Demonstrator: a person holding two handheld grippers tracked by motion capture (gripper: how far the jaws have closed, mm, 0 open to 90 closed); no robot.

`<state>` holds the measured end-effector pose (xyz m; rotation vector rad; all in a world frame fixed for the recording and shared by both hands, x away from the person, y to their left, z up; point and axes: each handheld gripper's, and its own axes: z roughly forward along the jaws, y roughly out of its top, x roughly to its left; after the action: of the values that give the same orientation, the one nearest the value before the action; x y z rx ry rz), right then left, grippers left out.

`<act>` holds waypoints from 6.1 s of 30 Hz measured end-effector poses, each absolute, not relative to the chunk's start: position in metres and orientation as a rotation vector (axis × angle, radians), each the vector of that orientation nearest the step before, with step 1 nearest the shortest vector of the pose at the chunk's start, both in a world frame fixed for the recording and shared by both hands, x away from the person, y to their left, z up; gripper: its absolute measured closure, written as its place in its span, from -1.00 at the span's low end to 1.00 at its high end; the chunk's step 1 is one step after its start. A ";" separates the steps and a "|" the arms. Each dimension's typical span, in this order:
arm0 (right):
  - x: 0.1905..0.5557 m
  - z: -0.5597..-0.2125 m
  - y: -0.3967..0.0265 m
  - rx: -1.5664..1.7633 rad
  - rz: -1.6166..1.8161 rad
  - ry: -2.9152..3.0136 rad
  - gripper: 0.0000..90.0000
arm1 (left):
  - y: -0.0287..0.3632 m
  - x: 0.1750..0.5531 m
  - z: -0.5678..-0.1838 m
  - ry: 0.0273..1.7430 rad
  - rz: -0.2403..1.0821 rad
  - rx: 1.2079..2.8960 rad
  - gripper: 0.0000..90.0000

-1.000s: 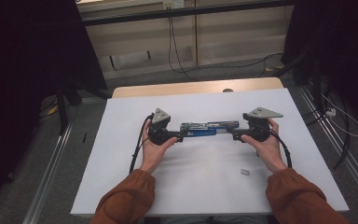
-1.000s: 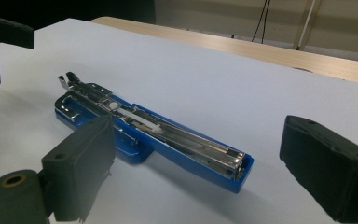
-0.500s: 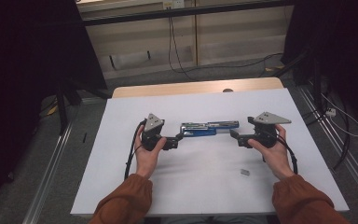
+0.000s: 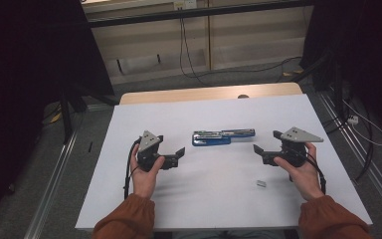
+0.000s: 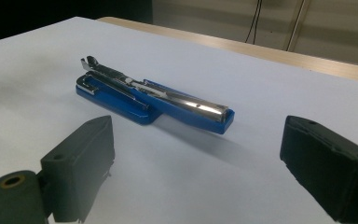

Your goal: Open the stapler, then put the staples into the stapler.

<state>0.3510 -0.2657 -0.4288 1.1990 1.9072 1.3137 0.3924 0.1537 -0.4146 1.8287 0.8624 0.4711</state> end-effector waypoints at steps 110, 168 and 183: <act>0.326 -0.428 -0.250 0.954 0.862 2.814 0.41 | 0.201 0.321 -0.418 0.952 0.547 1.792 -0.90; 0.328 -0.427 -0.254 1.005 0.919 2.717 0.76 | 0.199 0.322 -0.418 0.946 0.530 1.805 -0.90; 0.329 -0.420 -0.257 0.965 1.061 2.663 0.76 | 0.199 0.322 -0.419 0.946 0.532 1.805 -0.90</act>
<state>0.3285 -0.2567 -0.4198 0.9654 2.6630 1.0612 0.3223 0.1987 -0.4187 1.8054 0.9456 0.5323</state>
